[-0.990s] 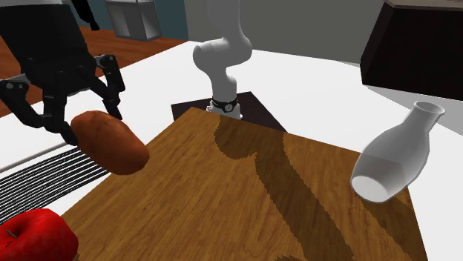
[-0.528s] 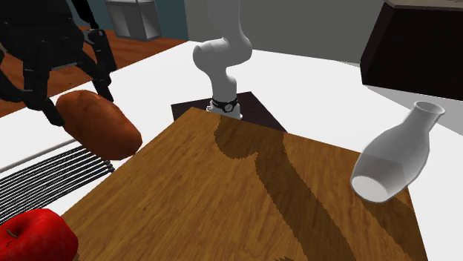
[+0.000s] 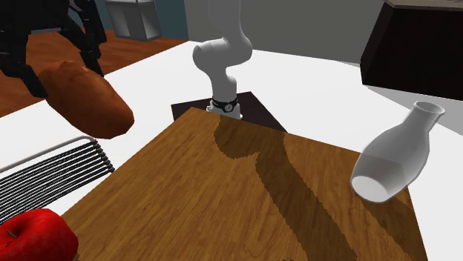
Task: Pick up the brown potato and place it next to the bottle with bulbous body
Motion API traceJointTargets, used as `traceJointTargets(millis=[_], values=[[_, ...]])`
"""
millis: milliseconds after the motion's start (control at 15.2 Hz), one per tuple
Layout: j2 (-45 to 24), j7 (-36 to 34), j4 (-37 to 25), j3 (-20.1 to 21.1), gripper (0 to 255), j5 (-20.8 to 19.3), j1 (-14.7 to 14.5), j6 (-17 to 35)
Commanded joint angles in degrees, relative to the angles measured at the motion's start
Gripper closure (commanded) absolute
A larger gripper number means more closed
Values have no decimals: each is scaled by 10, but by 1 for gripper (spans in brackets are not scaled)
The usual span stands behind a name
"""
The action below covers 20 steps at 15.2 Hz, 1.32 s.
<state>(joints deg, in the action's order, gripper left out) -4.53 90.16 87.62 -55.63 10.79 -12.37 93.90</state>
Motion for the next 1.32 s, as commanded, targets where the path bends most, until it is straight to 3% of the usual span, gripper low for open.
traceJointTargets(millis=[0, 396, 594, 726, 990, 1254], values=[[-13, 5, -28, -2, 255, 12, 7, -21], [-42, 14, -96, -6, 255, 37, 28, -75], [40, -61, -31, 15, 255, -37, -40, -47], [88, -111, 4, 40, 255, -79, -69, -35], [158, -199, 62, 107, 255, -133, -90, -21], [202, -274, 106, 165, 255, -161, -103, -14]])
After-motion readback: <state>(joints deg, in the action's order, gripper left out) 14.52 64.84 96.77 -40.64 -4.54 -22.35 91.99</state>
